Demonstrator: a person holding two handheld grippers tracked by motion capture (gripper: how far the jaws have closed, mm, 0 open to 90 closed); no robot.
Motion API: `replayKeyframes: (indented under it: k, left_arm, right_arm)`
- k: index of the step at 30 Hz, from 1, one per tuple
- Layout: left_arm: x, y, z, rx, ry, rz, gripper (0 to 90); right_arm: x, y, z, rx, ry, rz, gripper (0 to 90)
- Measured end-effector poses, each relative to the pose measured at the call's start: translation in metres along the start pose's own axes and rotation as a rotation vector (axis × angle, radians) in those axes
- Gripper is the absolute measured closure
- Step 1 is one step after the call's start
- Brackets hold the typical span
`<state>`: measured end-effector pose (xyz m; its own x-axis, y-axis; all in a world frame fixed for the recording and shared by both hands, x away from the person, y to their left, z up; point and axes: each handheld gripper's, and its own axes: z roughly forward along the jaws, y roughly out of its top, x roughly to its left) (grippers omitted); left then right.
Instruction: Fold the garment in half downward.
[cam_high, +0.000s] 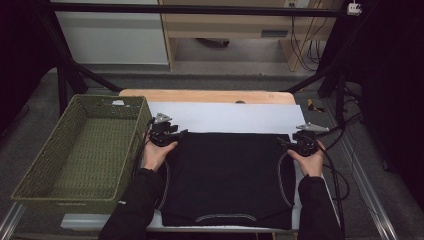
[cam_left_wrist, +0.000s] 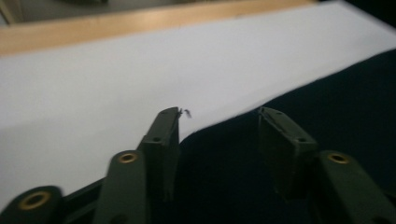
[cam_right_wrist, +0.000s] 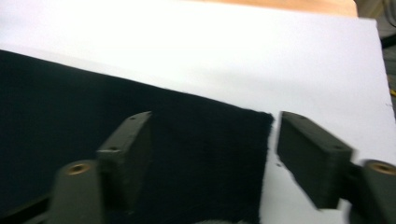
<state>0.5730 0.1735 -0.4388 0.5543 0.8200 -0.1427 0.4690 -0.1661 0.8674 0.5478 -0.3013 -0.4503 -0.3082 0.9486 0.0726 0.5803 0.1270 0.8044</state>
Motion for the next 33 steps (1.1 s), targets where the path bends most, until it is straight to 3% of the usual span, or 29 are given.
replayKeyframes:
  k: [2,5,8,11,14,17,19,25,27,33]
  left_arm:
    - [-0.004,0.002,-0.012,-0.028,-0.029,-0.010,31.4]
    - [-0.012,0.006,-0.029,-0.026,-0.063,-0.006,23.9]
    - [-0.019,0.006,-0.044,-0.037,-0.071,0.016,15.7]
    - [-0.025,0.000,-0.057,-0.032,-0.068,0.033,9.2]
    - [-0.031,-0.009,-0.067,-0.004,-0.079,0.048,4.8]
    - [-0.037,-0.016,-0.077,-0.012,-0.087,0.062,2.8]
    - [-0.042,-0.020,-0.083,-0.019,-0.118,0.060,1.6]
    - [-0.055,-0.034,-0.094,-0.017,-0.136,0.119,0.1]
    - [-0.058,-0.039,-0.096,-0.007,-0.152,0.117,0.1]
    - [-0.055,-0.054,-0.098,0.016,-0.144,0.100,0.1]
  right_arm:
    - [0.006,0.004,-0.015,-0.038,0.029,-0.007,21.4]
    - [0.011,0.006,-0.025,-0.064,0.049,-0.007,16.9]
    - [0.020,0.008,-0.040,-0.086,0.101,-0.016,12.0]
    - [0.027,0.007,-0.054,-0.103,0.096,-0.040,8.5]
    - [0.030,0.003,-0.065,-0.096,0.112,-0.027,5.3]
    - [0.034,-0.003,-0.071,-0.090,0.122,-0.040,5.1]
    - [0.034,-0.009,-0.073,-0.102,0.137,-0.028,4.9]
    - [0.030,-0.025,-0.073,-0.066,0.144,-0.007,3.9]
    - [0.029,-0.031,-0.072,-0.042,0.136,-0.010,3.3]
    - [0.019,-0.051,-0.069,0.002,0.125,0.015,4.3]
